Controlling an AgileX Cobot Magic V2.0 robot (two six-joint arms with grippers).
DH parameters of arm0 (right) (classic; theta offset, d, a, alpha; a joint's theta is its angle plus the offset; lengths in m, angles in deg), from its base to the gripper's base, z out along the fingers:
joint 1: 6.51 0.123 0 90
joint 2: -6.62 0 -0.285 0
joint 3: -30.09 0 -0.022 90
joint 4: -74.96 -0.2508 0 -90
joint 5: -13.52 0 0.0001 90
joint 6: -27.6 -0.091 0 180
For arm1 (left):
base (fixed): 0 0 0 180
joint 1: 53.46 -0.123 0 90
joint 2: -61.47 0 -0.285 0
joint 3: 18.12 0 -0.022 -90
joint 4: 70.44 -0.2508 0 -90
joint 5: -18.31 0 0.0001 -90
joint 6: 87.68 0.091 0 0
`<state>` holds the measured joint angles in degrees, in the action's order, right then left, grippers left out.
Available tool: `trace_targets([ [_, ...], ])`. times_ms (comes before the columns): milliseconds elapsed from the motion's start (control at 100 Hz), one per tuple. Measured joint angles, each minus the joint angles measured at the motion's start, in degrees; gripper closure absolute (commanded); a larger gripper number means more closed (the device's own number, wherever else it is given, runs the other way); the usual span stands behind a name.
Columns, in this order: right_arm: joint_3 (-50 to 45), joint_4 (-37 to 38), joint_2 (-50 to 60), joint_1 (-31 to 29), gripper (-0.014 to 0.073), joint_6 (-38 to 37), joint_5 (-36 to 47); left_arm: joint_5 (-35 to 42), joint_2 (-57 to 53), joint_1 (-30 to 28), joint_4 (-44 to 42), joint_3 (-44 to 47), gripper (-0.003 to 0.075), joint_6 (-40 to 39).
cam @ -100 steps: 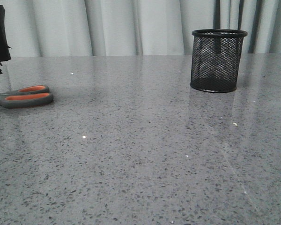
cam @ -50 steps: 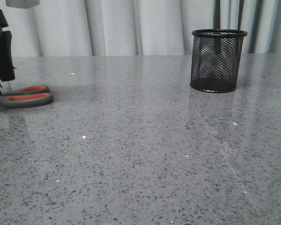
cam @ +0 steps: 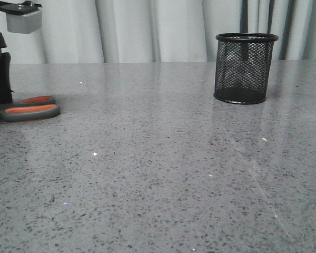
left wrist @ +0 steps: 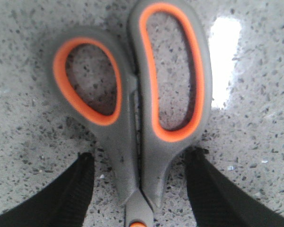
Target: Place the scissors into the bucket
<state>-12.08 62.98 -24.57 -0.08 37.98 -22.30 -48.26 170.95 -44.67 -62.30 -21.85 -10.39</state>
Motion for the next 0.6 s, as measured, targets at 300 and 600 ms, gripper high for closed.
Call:
trace_targets([
  [300, 0.0, 0.0, 0.0, 0.0, 0.0043, 0.0, 0.0, 0.1, 0.0, -0.1, 2.8, -0.1, 0.0314, 0.0],
  [600, 0.0, 0.0, 0.0, 0.0, 0.0043, 0.0, -0.6, -0.9, 1.3, -0.1, 3.5, -0.8, 0.0314, 0.1],
])
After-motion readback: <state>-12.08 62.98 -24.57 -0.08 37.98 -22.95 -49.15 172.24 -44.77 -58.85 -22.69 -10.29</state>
